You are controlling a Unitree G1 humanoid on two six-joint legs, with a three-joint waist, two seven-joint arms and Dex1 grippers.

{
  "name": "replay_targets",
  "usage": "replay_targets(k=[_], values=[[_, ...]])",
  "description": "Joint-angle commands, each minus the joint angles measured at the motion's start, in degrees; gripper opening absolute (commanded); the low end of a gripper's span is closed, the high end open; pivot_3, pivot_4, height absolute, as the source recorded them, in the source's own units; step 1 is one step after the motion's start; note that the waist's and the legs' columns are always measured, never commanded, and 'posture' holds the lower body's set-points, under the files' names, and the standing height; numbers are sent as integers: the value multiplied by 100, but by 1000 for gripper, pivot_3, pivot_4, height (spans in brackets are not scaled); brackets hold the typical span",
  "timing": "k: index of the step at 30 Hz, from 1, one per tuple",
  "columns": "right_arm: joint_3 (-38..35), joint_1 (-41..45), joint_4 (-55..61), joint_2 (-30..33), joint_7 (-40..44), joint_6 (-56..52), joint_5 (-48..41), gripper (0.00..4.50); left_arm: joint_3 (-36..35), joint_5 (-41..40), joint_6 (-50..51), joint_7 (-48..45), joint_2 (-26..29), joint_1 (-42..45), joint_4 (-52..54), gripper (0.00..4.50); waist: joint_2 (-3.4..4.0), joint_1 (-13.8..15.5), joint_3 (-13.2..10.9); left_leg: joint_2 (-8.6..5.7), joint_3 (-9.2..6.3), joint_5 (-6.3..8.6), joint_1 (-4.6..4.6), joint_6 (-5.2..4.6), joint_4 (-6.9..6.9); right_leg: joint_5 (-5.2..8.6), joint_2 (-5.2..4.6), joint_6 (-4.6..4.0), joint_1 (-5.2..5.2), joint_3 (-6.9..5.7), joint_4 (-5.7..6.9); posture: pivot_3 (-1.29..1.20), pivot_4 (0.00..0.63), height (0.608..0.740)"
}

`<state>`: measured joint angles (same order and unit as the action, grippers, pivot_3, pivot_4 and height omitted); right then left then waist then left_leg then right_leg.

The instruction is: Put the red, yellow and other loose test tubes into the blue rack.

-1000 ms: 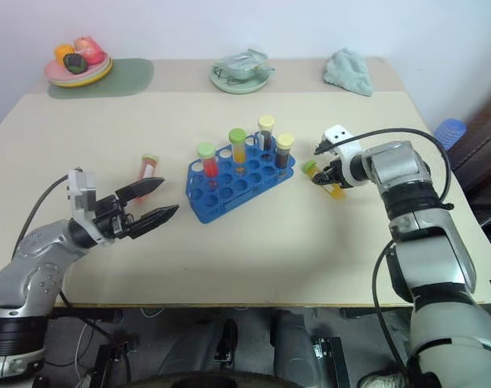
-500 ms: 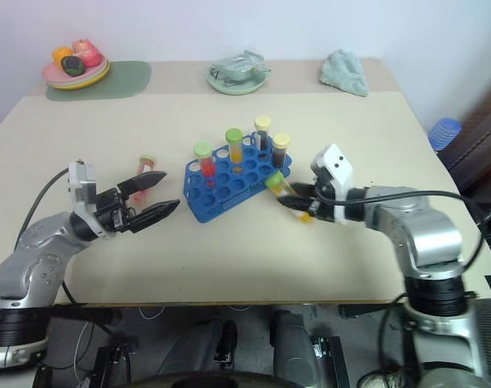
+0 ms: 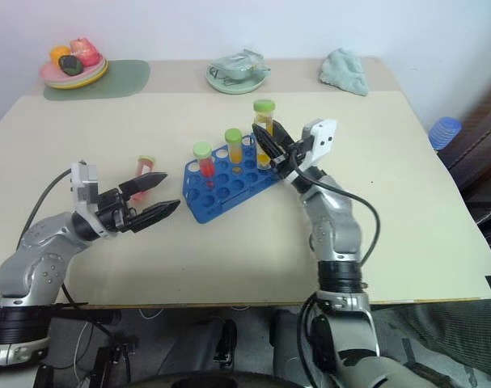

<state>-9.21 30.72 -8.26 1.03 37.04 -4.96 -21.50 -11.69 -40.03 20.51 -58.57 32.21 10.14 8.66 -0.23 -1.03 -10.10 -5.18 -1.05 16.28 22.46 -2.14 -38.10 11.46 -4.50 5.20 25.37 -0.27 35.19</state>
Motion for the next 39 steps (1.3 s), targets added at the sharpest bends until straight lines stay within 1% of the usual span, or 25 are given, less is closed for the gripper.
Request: replay_targets(k=[1, 5, 9, 16, 26, 32, 39], values=[[14, 311, -659, -181, 149, 1121, 24, 980, -122, -51, -117, 54, -38, -66, 229, 4500, 1, -7, -1, 0, 0, 0, 0, 0, 0, 0, 0, 0, 0, 0, 0, 0, 150, 740], [22, 430, -1520, -290, 426, 1876, -9, 980, -147, -55, -119, 152, -93, -136, 333, 4500, 2, -13, -1, 1, -1, -2, -1, 3, 0, 0, 2, 0, 0, 0, 2, 0, 150, 740], [50, 455, -1969, -347, 668, 2227, -88, 980, -215, -76, -110, 208, -82, -230, 395, 4500, 3, -14, -2, 1, -1, -2, -1, 3, 0, 0, 2, 0, 0, 0, 2, 0, 150, 740], [137, 351, -2114, -509, 916, 2325, -221, 980, -279, -116, -80, 255, -52, -374, 506, 4500, 4, -20, -2, 1, -2, -3, -3, 6, 1, 0, 2, -1, 0, 0, 5, 0, 150, 740], [169, 408, -2526, -620, 977, 2459, -186, 980, -311, -142, -56, 277, -3, -490, 611, 4500, 4, -19, -2, 1, -2, -4, -4, 7, 2, 0, 2, -1, 1, 0, 6, 0, 150, 740], [128, 466, -2943, -503, 1045, 2780, -65, 980, -347, -160, -63, 285, 59, -524, 638, 4500, 4, -19, -2, 1, -2, -4, -6, 8, 2, 1, 2, -1, 0, 0, 6, 0, 150, 740], [78, 488, -3463, -325, 1020, 3390, 121, 980, -361, -160, -48, 318, 86, -509, 686, 4500, 4, -20, -1, 1, -2, -5, -8, 9, 2, 1, 2, -1, -2, 0, 6, 0, 150, 740]])
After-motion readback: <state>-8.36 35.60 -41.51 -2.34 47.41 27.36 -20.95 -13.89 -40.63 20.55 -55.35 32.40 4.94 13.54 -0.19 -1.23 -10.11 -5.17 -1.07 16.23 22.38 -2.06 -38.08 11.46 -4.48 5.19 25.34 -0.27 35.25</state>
